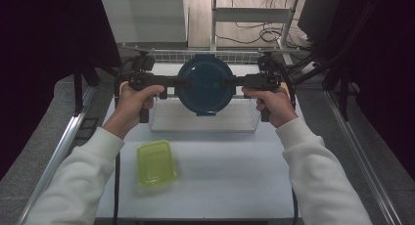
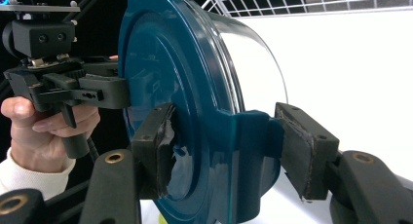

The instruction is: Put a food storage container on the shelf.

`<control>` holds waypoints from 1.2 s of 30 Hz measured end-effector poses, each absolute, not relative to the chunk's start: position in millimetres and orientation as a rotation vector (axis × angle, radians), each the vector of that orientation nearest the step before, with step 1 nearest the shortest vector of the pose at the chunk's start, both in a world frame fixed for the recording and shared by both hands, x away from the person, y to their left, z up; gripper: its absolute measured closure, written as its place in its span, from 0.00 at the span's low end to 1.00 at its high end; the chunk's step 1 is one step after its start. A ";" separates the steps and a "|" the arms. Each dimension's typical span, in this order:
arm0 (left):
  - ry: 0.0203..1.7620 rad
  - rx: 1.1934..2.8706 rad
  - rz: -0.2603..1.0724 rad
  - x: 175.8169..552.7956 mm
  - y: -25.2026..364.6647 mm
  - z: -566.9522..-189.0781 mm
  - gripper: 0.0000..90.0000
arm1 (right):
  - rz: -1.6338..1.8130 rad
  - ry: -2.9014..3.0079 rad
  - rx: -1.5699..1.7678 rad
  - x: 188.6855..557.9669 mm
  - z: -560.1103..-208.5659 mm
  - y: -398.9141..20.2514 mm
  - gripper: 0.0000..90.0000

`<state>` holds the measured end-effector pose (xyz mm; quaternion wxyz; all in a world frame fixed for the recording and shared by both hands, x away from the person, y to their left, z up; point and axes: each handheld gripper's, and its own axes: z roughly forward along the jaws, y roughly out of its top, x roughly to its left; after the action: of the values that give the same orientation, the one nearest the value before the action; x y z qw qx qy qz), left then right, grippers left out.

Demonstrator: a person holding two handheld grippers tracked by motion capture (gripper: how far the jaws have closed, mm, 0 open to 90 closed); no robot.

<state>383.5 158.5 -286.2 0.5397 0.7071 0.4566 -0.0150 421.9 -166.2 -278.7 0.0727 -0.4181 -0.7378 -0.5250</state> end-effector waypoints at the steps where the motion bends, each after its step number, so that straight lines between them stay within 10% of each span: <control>1: 1.086 1.679 -0.040 385.0 158.5 -286.7 0.48 | -1.576 -2.224 -1.256 423.0 -277.9 -166.1 0.46; 36: 1.111 1.699 -0.080 462.0 160.1 -293.2 0.47 | -1.525 -2.194 -1.308 496.4 -282.1 -164.9 0.46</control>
<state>462.0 160.1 -293.2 0.5268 0.7108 0.4649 -0.0334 496.4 -164.9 -282.1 0.0833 -0.4381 -0.7350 -0.5109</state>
